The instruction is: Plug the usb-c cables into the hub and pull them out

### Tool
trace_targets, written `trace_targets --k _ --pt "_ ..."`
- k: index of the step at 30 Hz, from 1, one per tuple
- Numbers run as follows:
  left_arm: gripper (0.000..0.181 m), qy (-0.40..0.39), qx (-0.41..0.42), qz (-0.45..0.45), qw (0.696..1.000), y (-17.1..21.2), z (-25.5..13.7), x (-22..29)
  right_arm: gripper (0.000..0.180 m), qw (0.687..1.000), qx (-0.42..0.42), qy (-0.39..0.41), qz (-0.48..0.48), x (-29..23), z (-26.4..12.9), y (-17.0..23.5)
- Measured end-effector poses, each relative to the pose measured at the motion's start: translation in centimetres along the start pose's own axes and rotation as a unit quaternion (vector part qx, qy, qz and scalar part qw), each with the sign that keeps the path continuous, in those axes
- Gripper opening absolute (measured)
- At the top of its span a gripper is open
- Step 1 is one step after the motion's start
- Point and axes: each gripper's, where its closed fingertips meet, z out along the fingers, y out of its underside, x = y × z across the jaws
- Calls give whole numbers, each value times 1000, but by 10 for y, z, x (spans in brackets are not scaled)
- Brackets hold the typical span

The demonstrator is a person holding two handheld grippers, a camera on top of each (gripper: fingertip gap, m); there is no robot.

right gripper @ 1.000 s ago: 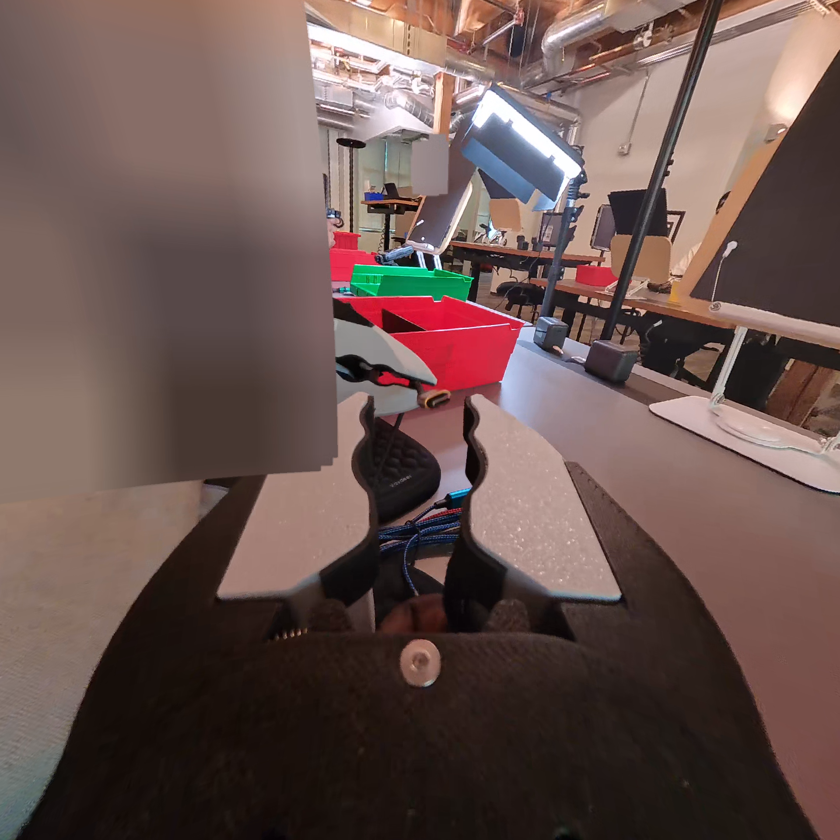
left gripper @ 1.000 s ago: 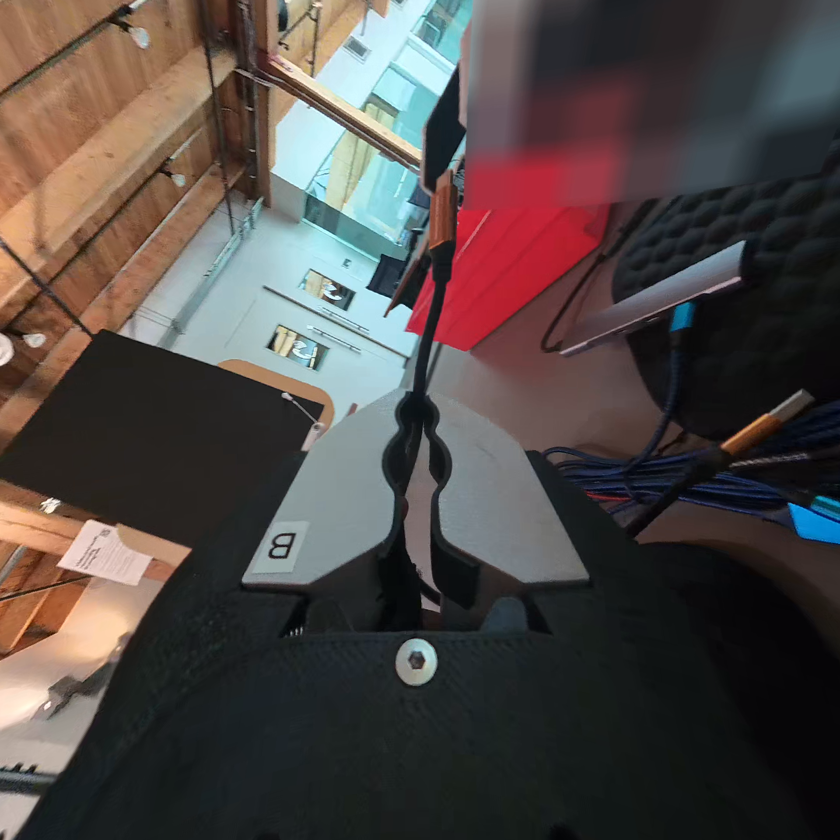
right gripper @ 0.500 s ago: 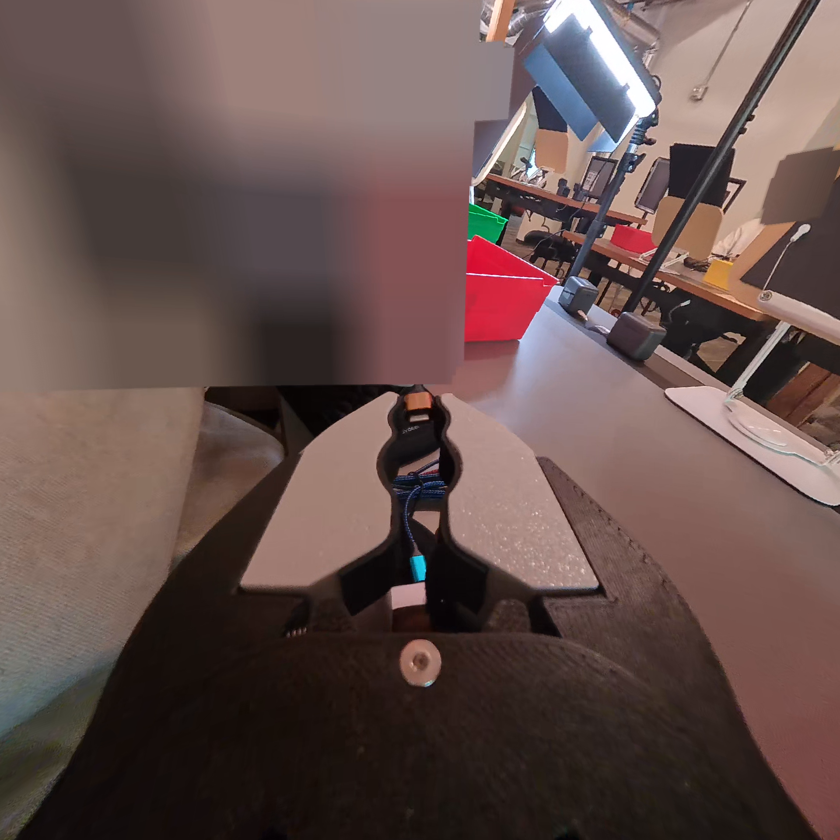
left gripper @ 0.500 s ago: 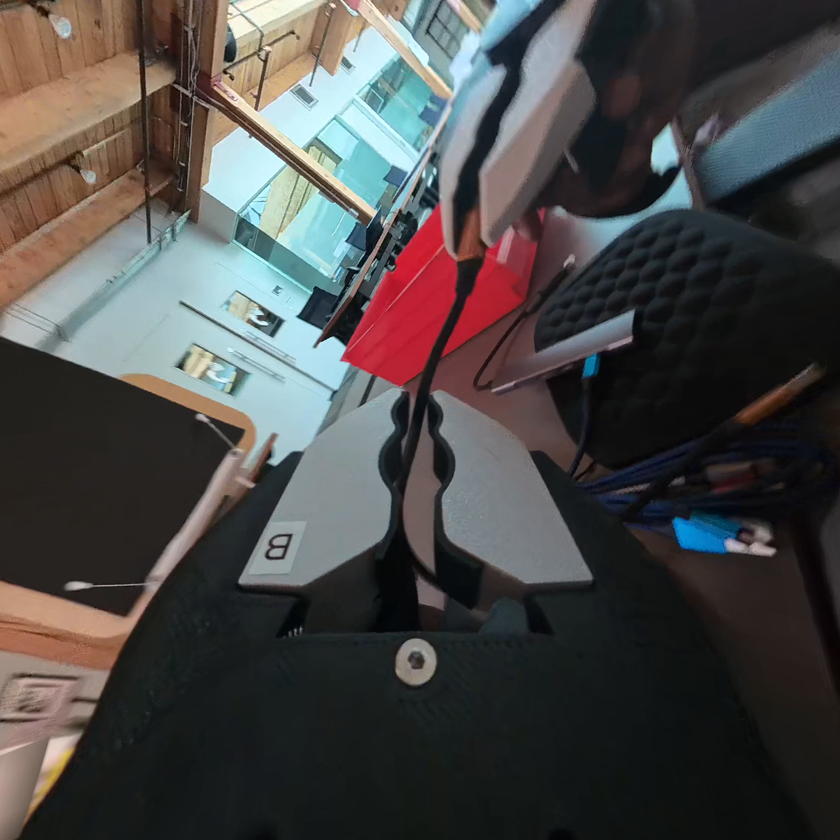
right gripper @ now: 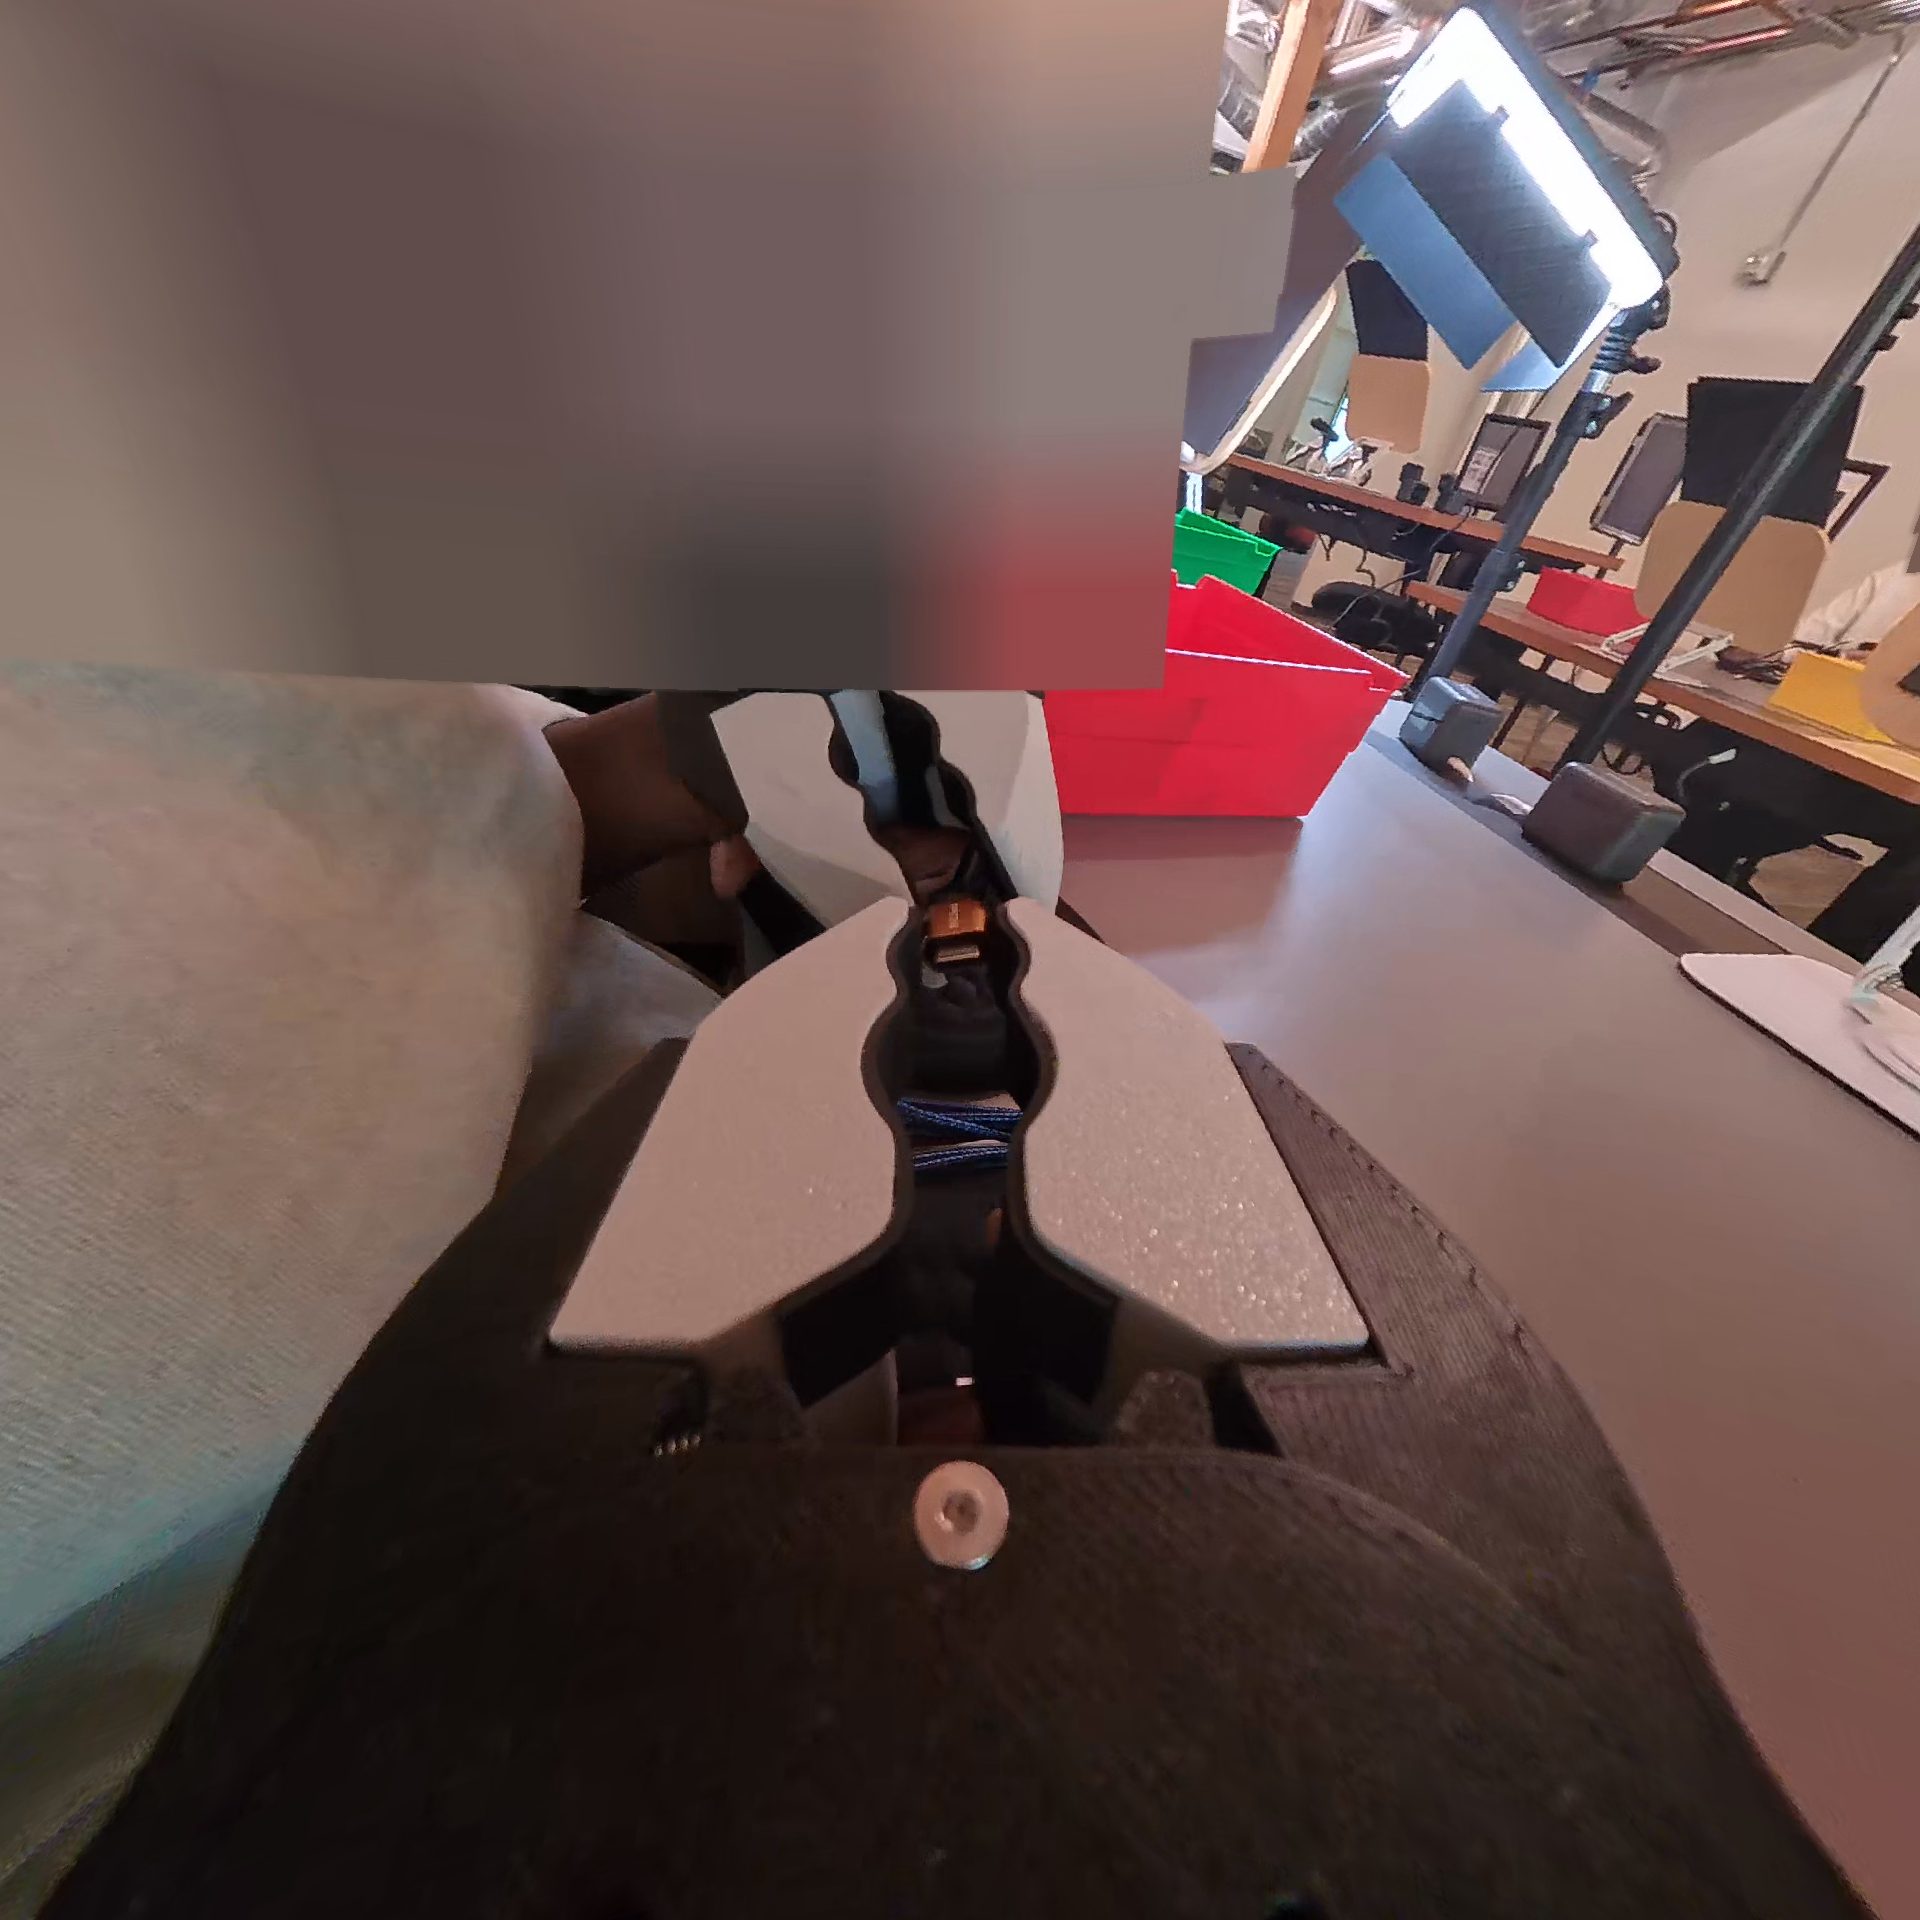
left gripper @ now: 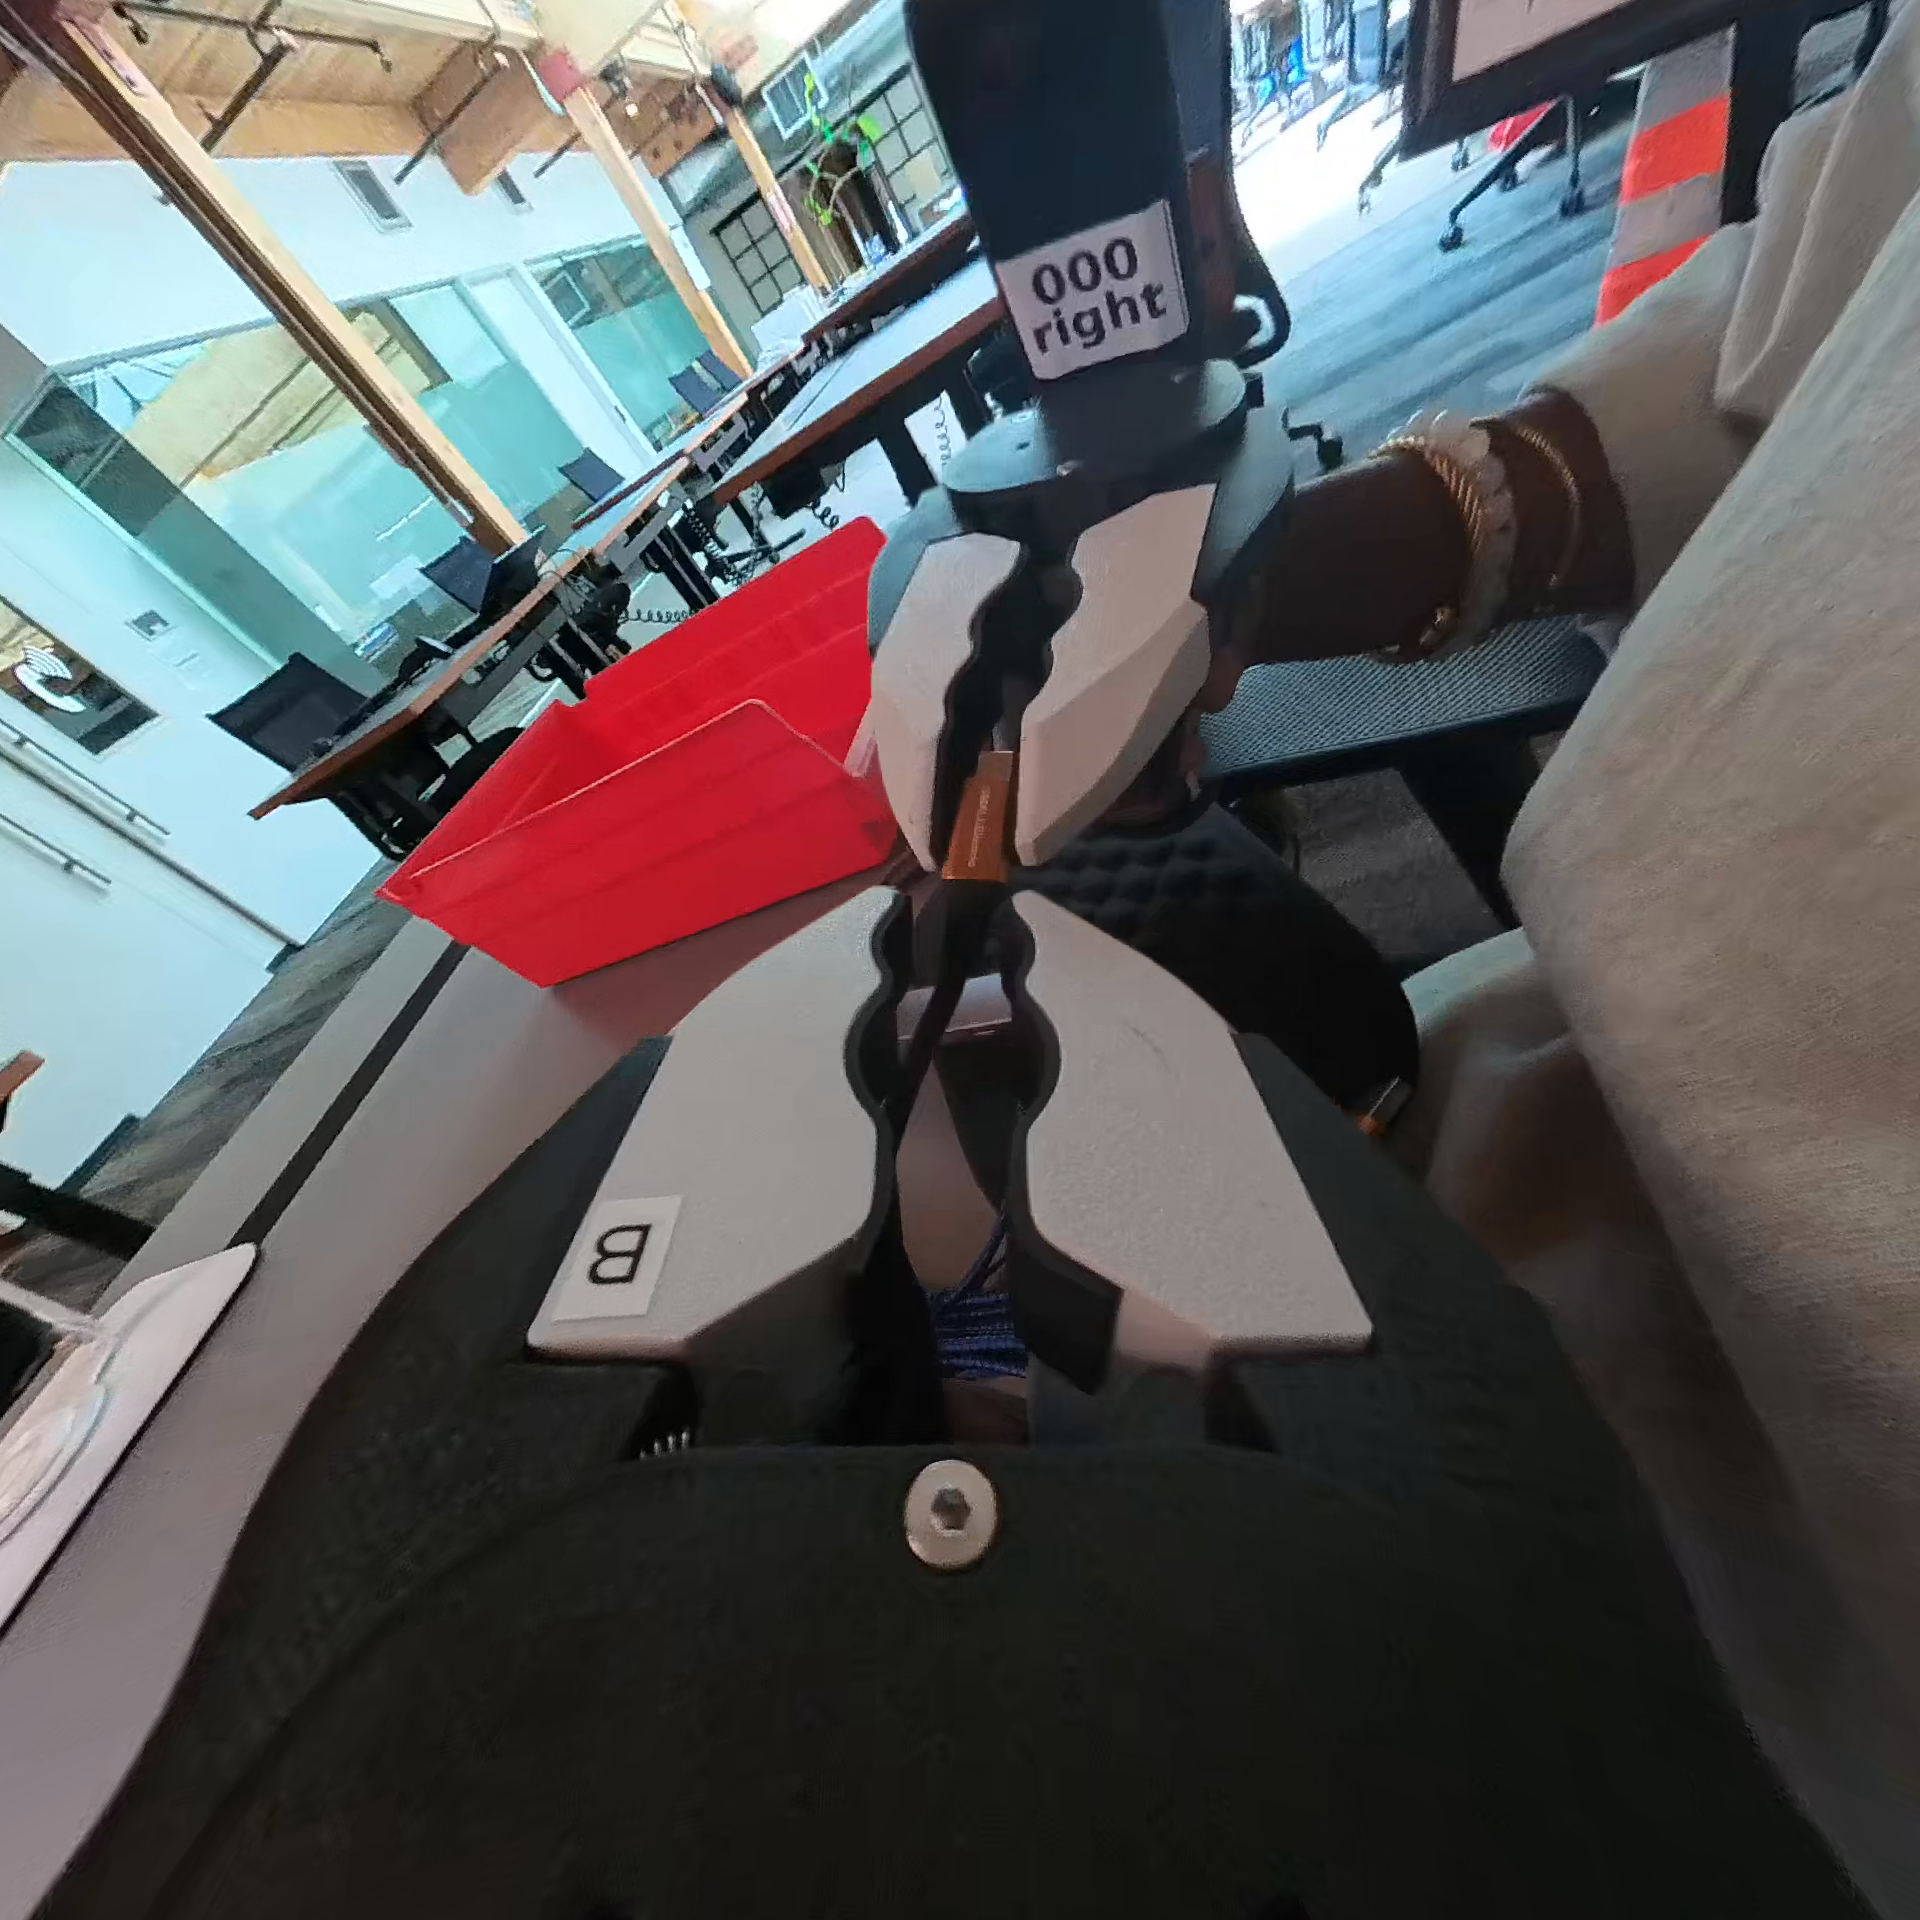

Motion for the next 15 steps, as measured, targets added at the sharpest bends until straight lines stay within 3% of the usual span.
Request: trace_targets --k 15 --pt "13 70 45 -51 995 -3 -5 14 12 999 14 -39 24 -10 1 0"
